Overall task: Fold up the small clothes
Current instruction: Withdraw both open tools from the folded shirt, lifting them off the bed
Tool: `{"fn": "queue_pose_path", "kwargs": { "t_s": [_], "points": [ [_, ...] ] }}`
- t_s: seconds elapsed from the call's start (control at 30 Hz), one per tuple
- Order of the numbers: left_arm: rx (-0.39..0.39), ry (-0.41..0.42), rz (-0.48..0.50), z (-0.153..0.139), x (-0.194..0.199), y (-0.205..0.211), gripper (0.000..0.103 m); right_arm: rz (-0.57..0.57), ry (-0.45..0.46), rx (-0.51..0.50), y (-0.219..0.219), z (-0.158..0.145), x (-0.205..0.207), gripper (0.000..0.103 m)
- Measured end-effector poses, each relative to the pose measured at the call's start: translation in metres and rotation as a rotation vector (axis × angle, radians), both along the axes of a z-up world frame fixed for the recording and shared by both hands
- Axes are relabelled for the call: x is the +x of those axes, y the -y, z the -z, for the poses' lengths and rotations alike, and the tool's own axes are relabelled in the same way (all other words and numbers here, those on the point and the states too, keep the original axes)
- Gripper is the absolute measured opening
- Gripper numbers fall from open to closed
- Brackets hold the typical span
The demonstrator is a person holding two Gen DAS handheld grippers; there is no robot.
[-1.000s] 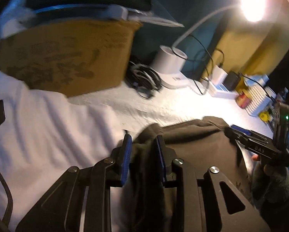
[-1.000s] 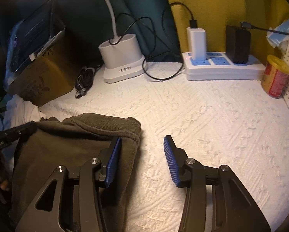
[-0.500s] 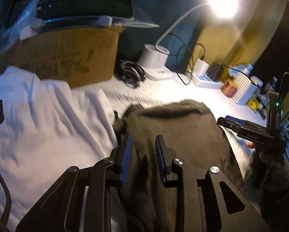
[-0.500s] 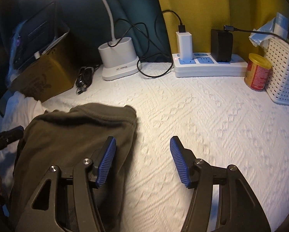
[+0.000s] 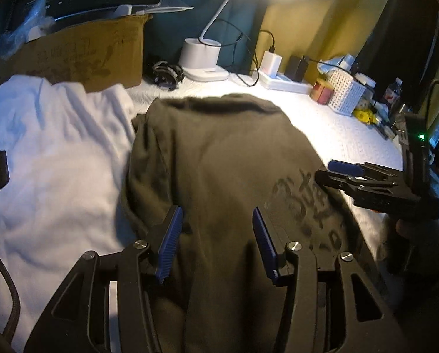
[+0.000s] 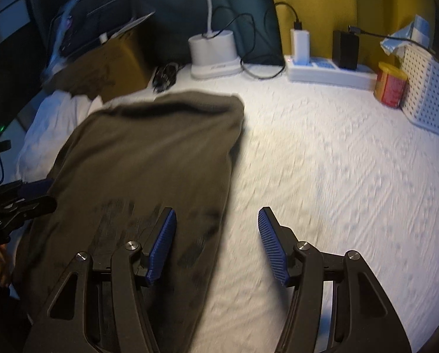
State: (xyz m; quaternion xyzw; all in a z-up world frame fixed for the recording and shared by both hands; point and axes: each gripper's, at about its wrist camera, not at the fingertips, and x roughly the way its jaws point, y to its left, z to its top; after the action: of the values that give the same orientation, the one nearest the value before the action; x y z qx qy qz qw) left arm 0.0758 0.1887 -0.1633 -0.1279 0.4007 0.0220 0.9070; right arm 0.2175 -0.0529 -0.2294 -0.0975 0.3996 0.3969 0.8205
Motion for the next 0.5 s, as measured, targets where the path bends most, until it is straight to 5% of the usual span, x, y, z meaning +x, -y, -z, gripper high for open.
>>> {"fn": "queue_pose_path", "kwargs": {
  "t_s": [0.5],
  "points": [
    [0.028, -0.027, -0.098, 0.015, -0.048, 0.010, 0.049, -0.102, 0.011, -0.005, 0.026, 0.008, -0.066, 0.061]
  ]
}}
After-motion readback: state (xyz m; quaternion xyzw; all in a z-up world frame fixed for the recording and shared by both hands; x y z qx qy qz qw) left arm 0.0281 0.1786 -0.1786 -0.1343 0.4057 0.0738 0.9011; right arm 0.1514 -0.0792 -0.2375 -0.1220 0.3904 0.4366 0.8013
